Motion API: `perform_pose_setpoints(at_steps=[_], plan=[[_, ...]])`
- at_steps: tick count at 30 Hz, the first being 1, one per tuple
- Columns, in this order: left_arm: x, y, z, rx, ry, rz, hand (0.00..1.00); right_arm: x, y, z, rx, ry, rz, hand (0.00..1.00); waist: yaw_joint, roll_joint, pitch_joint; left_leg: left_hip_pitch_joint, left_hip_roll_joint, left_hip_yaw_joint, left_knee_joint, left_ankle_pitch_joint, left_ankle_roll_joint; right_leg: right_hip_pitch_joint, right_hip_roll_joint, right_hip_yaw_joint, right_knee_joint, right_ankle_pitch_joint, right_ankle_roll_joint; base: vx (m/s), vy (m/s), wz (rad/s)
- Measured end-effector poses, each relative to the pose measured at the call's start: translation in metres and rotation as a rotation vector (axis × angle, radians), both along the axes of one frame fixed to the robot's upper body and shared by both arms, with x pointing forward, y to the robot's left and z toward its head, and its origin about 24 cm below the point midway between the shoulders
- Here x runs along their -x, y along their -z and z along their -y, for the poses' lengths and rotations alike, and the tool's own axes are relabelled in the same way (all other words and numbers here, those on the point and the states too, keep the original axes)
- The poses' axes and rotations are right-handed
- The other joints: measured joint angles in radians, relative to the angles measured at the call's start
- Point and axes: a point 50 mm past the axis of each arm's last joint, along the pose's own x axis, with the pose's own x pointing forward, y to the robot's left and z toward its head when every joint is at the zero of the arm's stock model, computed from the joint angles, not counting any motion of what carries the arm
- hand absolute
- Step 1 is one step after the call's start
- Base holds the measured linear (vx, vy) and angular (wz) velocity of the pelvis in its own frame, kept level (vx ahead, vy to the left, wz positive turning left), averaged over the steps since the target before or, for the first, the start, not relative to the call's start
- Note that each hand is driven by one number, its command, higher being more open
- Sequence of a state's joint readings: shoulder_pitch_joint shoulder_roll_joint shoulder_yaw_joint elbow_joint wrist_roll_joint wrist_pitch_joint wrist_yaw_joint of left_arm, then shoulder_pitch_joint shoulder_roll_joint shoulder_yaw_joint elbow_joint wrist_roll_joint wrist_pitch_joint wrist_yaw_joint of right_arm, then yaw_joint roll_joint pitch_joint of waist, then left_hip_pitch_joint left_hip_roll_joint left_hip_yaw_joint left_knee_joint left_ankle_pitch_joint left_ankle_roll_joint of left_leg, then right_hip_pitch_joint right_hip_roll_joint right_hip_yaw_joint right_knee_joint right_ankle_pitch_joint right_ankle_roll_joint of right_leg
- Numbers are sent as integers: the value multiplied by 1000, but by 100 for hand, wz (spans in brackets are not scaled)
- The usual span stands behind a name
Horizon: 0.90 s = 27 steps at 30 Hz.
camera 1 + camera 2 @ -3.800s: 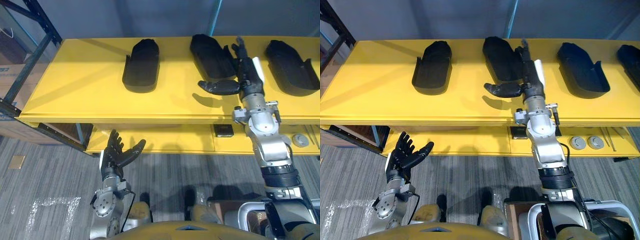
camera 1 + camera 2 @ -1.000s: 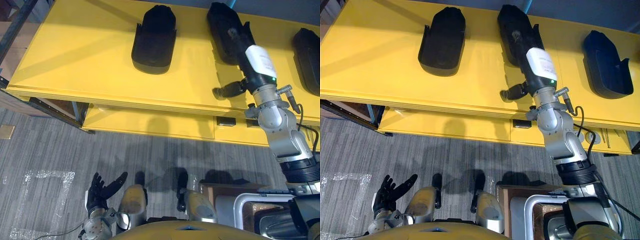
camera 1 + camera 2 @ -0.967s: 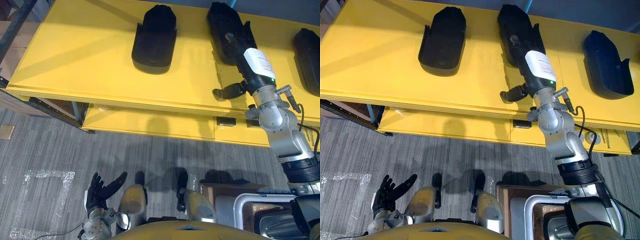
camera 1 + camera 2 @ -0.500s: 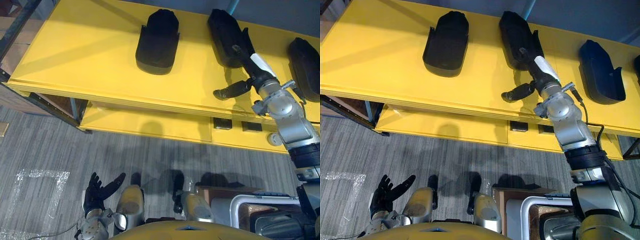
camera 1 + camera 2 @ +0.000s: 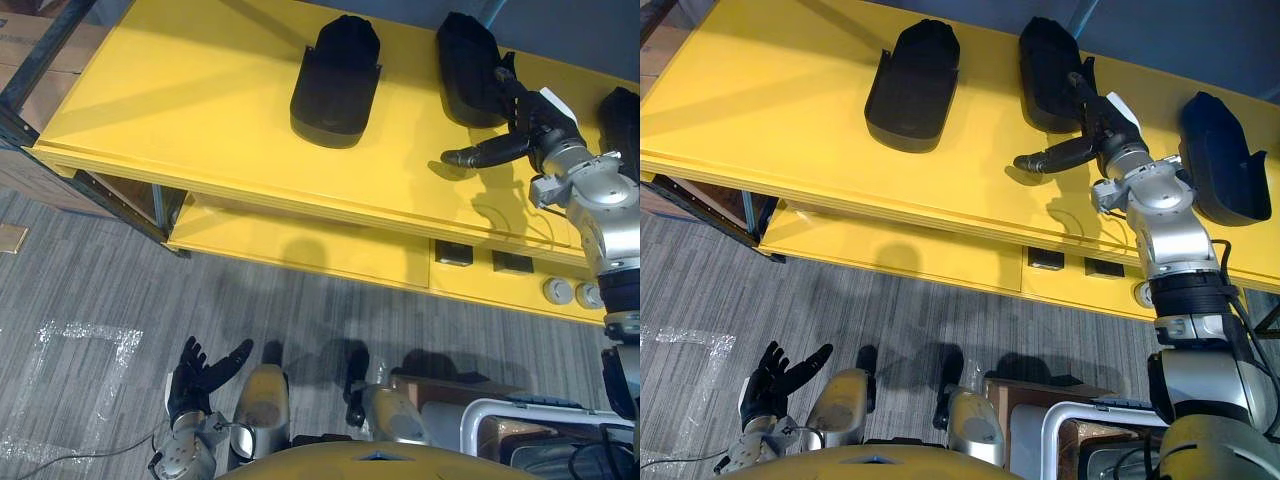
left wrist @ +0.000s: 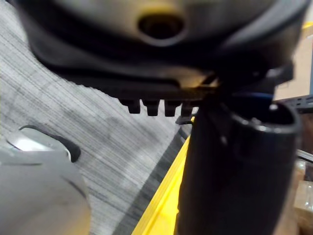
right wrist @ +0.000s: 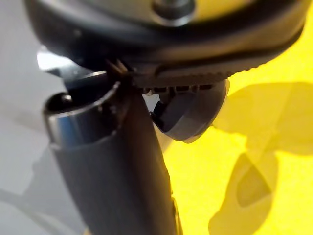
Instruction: Walk over and take three plastic housings, then place them on the shelf
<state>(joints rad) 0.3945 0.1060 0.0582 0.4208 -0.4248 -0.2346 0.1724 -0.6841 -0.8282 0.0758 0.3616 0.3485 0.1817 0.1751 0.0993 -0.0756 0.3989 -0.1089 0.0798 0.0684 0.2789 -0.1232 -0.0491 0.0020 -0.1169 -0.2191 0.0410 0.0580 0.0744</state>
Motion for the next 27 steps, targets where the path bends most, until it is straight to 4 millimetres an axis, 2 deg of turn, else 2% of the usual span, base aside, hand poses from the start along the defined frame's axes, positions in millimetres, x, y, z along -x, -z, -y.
perform_pose_setpoints(at_steps=[8,14,19,27], plan=[[1,-1,-4,-12,2,-4,100,0,-4,1,-28,-13,11,100,11,0,0,-6,-2,-4,17,-7,2,0,-2,-3,5,0,0,-8,3,1],[3,-1,-7,-19,-16,-6,100,-1,-18,-4,-138,-59,62,100,5,0,0,-9,0,-6,22,-9,1,0,-1,-4,5,0,0,0,0,0],[3,-1,-8,-20,-17,-7,100,2,-29,-1,-166,-26,124,100,9,0,0,-22,0,-10,43,-20,4,0,-1,-8,5,0,0,-11,7,2],[3,-1,-8,-20,-18,-9,100,-4,-35,2,-186,9,92,100,12,0,0,-24,0,-14,50,-23,5,2,-1,-11,5,0,0,0,0,0]])
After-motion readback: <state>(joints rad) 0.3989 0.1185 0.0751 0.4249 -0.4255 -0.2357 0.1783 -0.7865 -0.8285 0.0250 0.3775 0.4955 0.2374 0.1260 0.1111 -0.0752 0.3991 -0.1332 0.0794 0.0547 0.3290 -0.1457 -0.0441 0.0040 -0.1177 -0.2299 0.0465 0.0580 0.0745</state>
